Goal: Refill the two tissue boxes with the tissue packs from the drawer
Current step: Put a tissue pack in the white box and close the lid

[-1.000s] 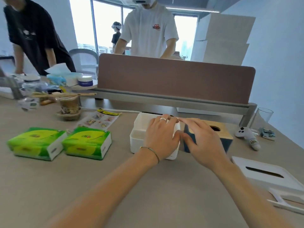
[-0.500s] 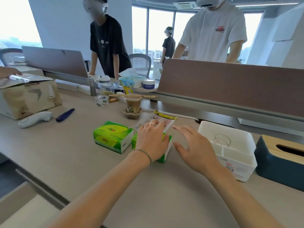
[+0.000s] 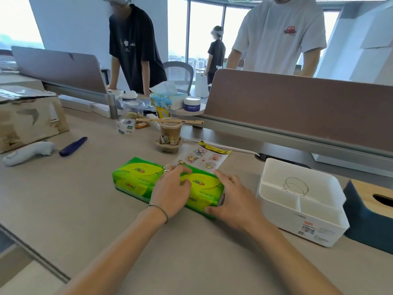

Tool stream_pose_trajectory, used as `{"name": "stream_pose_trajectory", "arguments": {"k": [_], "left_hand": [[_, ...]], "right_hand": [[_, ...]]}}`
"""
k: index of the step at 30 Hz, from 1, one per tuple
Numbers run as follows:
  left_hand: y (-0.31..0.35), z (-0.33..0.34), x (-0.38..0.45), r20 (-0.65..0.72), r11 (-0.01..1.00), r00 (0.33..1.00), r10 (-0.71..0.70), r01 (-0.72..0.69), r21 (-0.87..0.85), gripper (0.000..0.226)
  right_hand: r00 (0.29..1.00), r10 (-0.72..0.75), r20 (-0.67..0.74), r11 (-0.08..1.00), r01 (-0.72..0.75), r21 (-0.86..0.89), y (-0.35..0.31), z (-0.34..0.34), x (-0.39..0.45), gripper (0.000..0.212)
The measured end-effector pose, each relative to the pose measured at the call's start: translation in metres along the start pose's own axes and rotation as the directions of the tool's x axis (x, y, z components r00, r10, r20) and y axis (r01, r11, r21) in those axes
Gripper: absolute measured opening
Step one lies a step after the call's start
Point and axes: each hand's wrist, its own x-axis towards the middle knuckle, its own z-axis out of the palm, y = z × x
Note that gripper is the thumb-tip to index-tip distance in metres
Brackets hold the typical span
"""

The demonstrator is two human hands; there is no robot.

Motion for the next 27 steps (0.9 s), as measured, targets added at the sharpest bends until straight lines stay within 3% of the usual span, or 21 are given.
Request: {"name": "stream_pose_trajectory", "arguments": {"k": [4, 7, 10, 13, 16, 18, 19, 22, 27], "left_hand": [[0.004, -0.002, -0.001, -0.133, 0.986, 0.991, 0.034, -0.054, -0.156, 0.036], [0.013, 0.001, -0.004, -0.251, 0.887, 0.957, -0.142, 0.011, -0.461, 0.047], [0.033, 0.013, -0.014, -0.095, 0.612, 0.926, -0.364, 0.161, -0.775, 0.09], [0.056, 0.025, -0.014, 0.043, 0.453, 0.91, -0.412, 0.245, -0.857, 0.116], [0.071, 0.032, -0.008, 0.109, 0.256, 0.876, -0.47, 0.253, -0.933, 0.11], [0.082, 0.037, -0.007, 0.186, 0.095, 0.871, -0.455, 0.256, -0.962, 0.089], [0.088, 0.04, -0.008, 0.213, 0.072, 0.876, -0.432, 0.269, -0.96, 0.081], [0.107, 0.037, -0.005, 0.206, 0.164, 0.906, -0.37, 0.282, -0.945, 0.062], [0.143, 0.023, 0.019, 0.212, 0.504, 0.959, -0.188, 0.28, -0.817, 0.057]], "right_hand": [[0.991, -0.035, -0.132, 0.999, 0.037, 0.016, 0.002, -0.005, -0.003, 0.106], [0.963, -0.053, -0.266, 0.997, 0.066, 0.042, 0.004, -0.014, -0.006, 0.1], [0.939, -0.047, -0.34, 0.999, 0.053, 0.006, 0.003, -0.02, -0.011, 0.096], [0.922, -0.038, -0.385, 0.999, 0.035, -0.014, 0.004, -0.021, -0.019, 0.089], [0.897, -0.016, -0.441, 1.0, 0.011, -0.013, 0.012, -0.027, -0.028, 0.087], [0.884, 0.016, -0.467, 1.0, -0.011, 0.014, 0.019, -0.037, -0.035, 0.092], [0.884, 0.02, -0.466, 1.0, -0.014, 0.017, 0.022, -0.042, -0.039, 0.094], [0.9, -0.036, -0.434, 0.999, 0.038, -0.003, 0.036, -0.06, -0.055, 0.097], [0.881, -0.144, -0.45, 0.988, 0.104, -0.113, 0.079, -0.118, -0.069, 0.085]]}}
